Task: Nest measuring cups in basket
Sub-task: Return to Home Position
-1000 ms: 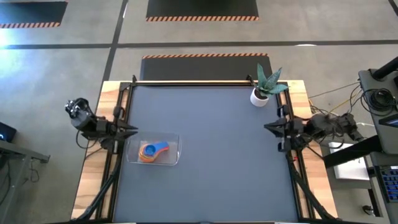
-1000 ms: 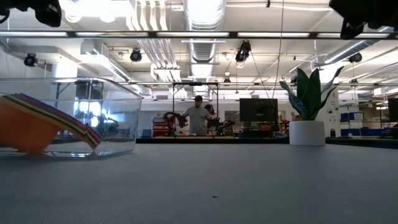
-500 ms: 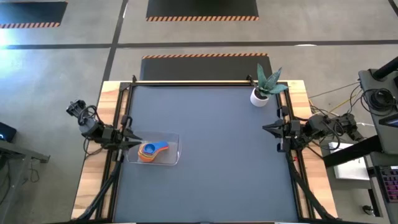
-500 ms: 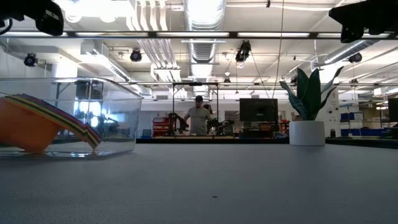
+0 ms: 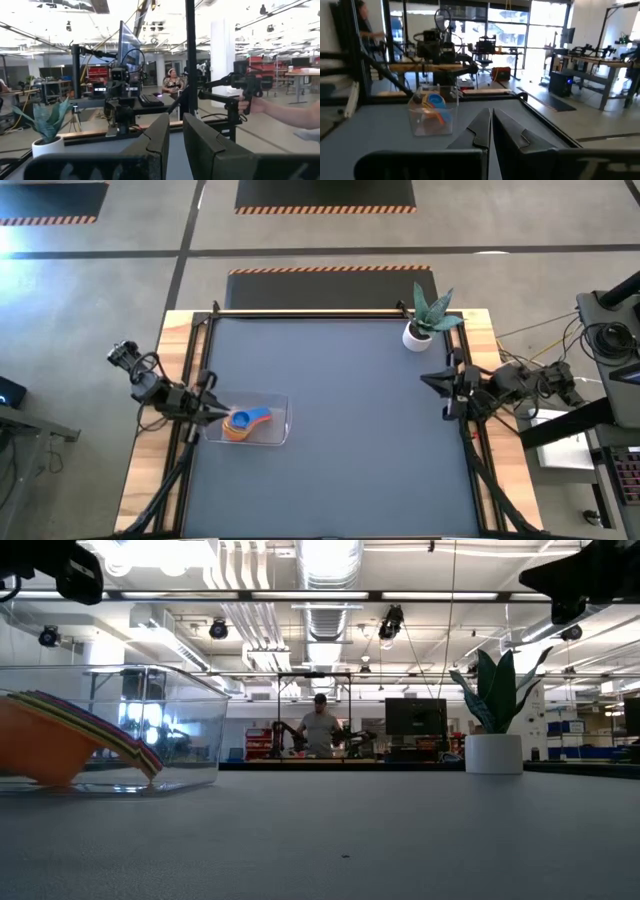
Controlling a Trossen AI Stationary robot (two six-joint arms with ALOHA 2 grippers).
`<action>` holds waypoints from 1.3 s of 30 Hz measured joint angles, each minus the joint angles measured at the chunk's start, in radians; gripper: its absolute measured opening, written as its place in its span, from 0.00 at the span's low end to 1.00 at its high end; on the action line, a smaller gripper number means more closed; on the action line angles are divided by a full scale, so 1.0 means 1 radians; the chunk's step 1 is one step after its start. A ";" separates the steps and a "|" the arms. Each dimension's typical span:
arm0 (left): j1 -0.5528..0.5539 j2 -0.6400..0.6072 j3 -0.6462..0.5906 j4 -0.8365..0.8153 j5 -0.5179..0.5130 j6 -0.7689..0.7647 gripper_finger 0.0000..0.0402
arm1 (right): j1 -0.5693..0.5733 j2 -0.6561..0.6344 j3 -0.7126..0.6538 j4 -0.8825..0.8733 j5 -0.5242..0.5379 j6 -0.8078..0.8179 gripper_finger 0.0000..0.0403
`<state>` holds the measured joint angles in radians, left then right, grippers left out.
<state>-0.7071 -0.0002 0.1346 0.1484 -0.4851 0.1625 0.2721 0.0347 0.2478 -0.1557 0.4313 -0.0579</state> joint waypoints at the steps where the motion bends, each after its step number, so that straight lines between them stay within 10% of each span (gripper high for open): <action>1: 0.000 0.000 -0.008 0.015 0.001 0.000 0.09 | 0.000 0.006 0.000 0.000 0.000 -0.015 0.02; 39: 0.000 0.001 -0.111 0.142 0.050 -0.022 0.09 | 0.000 -0.023 0.030 -0.122 -0.169 -0.042 0.02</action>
<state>-0.7071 0.0008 0.0238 0.2903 -0.4355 0.1410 0.2722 0.0121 0.2779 -0.2772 0.2623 -0.1001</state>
